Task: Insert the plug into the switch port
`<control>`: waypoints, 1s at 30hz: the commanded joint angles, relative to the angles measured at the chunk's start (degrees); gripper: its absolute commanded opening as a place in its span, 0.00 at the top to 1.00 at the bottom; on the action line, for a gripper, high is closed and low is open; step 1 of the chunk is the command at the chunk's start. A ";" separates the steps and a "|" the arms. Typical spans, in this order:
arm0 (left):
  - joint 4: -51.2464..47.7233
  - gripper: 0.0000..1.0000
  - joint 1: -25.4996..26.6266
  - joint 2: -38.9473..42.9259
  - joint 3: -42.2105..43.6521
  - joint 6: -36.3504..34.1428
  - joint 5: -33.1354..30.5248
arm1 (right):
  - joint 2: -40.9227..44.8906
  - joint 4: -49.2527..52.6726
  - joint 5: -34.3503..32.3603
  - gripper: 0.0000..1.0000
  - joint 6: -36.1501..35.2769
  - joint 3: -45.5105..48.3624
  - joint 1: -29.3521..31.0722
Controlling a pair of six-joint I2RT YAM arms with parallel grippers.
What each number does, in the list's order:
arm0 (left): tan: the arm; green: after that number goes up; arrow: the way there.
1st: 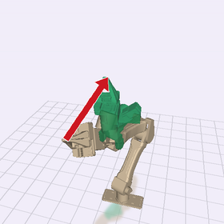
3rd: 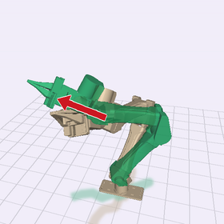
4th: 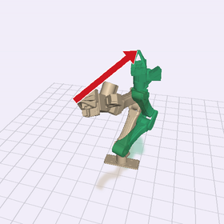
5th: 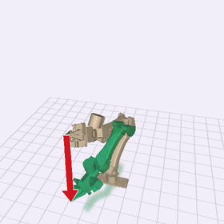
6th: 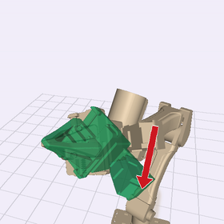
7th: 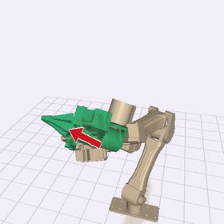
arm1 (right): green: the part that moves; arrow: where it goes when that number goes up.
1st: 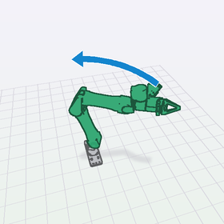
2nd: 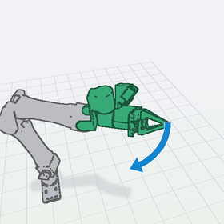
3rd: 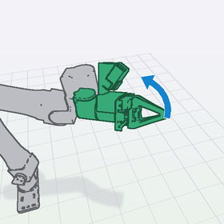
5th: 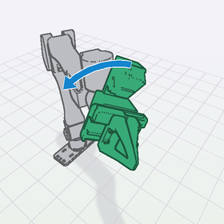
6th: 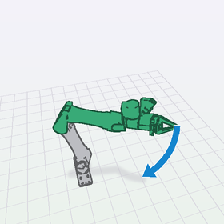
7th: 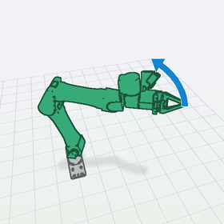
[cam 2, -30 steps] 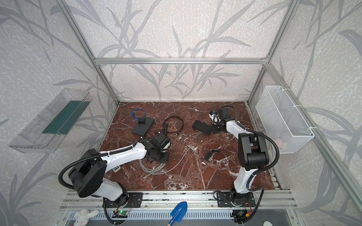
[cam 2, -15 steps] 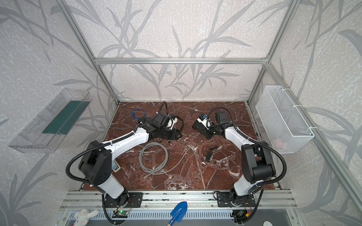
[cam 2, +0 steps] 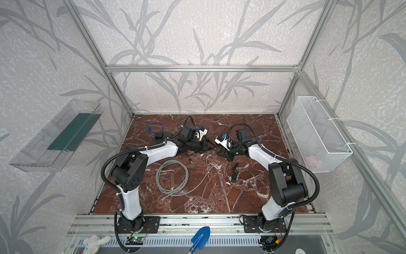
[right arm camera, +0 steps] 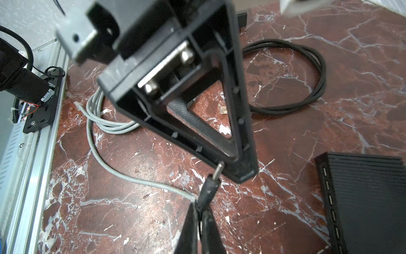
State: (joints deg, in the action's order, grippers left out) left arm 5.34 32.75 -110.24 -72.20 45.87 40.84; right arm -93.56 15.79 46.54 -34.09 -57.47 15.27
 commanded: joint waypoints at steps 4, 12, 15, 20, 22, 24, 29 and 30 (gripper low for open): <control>7.10 0.57 -0.92 3.57 3.49 4.67 1.05 | -2.01 2.44 -0.31 1.00 -0.37 -1.94 0.11; 0.16 0.58 -0.22 2.43 0.12 -1.22 4.12 | -2.42 3.40 -0.67 1.00 -1.03 -2.91 0.63; -2.70 0.63 0.42 1.30 -1.19 -2.94 4.86 | -2.51 2.96 -0.71 1.00 -0.55 -3.15 0.64; -3.75 0.69 0.57 0.83 -1.62 -3.94 5.45 | -2.76 3.69 -1.10 1.00 -0.63 -3.69 0.82; -3.94 0.71 0.61 0.65 -1.80 -4.11 5.79 | -2.77 3.65 -1.20 1.00 -0.54 -3.70 1.07; -3.94 0.73 0.70 0.54 -1.89 -4.16 6.05 | -2.77 3.72 -1.44 1.00 -0.46 -3.82 1.38; -4.29 0.82 0.59 0.16 -2.13 -4.47 6.28 | -3.12 3.98 -2.10 1.00 -0.20 -4.34 1.95; -4.29 0.85 0.61 0.09 -2.15 -4.39 6.25 | -3.12 3.94 -2.37 1.00 -0.04 -4.28 1.91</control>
State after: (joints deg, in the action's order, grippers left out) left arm 1.61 33.28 -109.58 -72.31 42.04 46.28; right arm -95.77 18.44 44.66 -34.35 -60.27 16.86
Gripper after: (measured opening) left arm 0.164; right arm 0.059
